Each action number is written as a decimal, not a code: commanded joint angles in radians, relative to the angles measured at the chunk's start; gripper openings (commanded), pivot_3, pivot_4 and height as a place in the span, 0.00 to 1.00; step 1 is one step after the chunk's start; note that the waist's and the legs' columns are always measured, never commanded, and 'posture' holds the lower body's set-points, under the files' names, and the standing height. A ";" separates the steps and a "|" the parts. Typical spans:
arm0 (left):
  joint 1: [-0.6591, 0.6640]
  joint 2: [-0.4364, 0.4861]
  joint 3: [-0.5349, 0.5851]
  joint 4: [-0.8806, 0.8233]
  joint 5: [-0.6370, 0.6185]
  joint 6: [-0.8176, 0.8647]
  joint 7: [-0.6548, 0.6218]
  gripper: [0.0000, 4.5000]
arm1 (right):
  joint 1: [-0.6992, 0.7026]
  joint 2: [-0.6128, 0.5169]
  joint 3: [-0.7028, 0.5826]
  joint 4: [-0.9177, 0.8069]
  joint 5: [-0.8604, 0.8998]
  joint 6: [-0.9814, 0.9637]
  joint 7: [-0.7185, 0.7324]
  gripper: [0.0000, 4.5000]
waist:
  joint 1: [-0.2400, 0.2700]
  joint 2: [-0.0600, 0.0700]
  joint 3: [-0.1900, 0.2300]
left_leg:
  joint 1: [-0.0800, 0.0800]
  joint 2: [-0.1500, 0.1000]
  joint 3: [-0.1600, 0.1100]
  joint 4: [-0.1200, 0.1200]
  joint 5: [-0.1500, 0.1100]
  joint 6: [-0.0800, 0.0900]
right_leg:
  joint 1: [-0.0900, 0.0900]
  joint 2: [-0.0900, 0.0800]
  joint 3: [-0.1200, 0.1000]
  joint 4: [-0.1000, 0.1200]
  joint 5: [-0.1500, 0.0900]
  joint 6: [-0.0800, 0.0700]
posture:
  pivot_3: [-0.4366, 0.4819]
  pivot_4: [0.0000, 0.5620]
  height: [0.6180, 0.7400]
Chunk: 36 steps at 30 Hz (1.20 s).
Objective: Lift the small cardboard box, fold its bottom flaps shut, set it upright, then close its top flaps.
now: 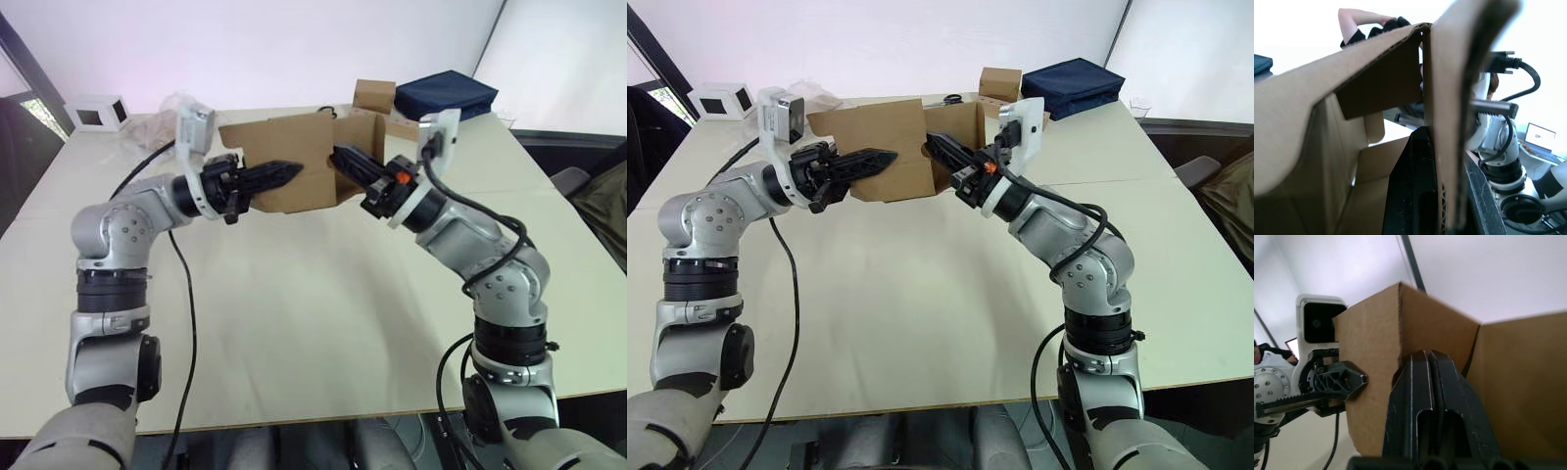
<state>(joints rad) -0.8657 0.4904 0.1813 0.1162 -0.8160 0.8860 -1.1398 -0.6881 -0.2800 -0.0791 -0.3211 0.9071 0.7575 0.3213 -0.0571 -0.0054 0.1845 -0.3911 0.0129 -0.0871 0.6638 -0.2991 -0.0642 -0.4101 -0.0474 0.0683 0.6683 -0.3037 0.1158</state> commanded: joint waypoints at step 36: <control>-0.020 0.079 -0.027 0.038 0.009 -0.017 -0.064 0.00 | 0.134 -0.104 -0.193 -0.136 0.287 0.080 -0.016 0.01 | -0.008 0.000 0.000 | 0.000 0.000 0.000 -0.001 -0.001 0.002 | 0.000 0.000 0.000 -0.001 0.000 0.000 | 0.48 0.27 1.00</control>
<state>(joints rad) -0.8598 0.5529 0.1394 0.1616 -0.8024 0.8848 -1.1965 -0.5643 -0.3689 -0.2166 -0.4146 1.1260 0.8365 0.3214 -0.0650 -0.0054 0.1846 -0.3913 0.0129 -0.0873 0.6630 -0.3003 -0.0621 -0.4096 -0.0477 0.0683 0.6669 -0.3037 0.1158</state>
